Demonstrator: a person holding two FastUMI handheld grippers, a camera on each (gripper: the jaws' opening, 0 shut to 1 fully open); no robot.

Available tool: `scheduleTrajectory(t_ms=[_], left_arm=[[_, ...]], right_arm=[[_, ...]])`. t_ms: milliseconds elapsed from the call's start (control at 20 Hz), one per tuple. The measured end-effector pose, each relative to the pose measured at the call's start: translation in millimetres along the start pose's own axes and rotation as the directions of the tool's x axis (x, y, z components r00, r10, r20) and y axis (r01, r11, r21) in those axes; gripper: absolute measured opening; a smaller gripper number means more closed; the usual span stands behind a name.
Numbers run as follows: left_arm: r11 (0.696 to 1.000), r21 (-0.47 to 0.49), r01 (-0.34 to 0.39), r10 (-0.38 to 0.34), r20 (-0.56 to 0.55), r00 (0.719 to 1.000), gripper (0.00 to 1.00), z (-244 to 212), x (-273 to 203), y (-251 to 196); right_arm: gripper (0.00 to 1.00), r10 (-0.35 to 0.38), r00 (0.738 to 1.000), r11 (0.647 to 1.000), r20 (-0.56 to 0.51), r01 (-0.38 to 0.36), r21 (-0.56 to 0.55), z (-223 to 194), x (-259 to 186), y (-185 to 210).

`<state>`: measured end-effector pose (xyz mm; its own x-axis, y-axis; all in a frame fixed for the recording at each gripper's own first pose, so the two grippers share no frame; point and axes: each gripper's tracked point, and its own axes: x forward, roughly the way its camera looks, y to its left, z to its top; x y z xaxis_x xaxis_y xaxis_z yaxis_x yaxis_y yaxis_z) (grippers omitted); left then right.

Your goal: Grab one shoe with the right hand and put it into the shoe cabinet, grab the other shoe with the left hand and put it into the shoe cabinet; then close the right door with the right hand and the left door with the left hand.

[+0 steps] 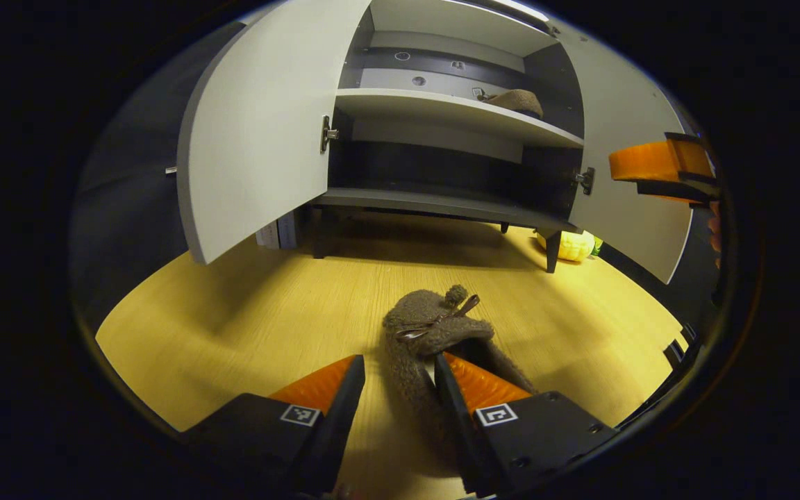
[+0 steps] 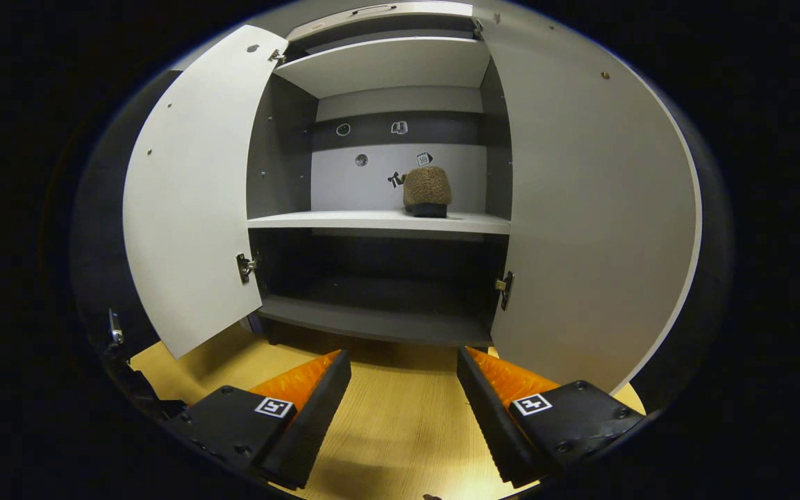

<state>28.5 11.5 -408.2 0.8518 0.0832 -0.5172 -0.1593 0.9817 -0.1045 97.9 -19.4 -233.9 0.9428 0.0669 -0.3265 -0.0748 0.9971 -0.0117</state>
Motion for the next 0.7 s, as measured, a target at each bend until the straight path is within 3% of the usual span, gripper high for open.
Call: scheduleTrajectory(t_ms=[150,250,300,400,700], left_arm=[[1.000,0.006,-0.008,0.008,-0.018,1.000,0.55,-3,15,-2],[1.000,0.011,0.023,-0.022,-0.031,0.999,0.49,-4,24,-9],[1.000,0.015,0.012,-0.011,-0.026,1.000,0.42,-2,29,-6],[1.000,0.028,0.003,-0.002,-0.022,1.000,0.40,-1,37,-1],[0.993,0.116,0.029,-0.026,-0.025,0.999,0.07,3,48,0]], right_arm=[[0.98,0.001,1.000,1.000,-0.028,-0.001,-0.007,-7,5,-7],[0.99,0.014,0.999,1.000,-0.040,-0.013,0.006,-9,7,-8],[0.99,0.020,0.999,1.000,-0.044,-0.020,0.008,-10,9,-9],[0.99,0.024,0.998,1.000,-0.053,-0.025,-0.005,-13,12,-12],[0.99,0.044,0.995,0.999,-0.091,-0.044,-0.006,-24,20,-16]])
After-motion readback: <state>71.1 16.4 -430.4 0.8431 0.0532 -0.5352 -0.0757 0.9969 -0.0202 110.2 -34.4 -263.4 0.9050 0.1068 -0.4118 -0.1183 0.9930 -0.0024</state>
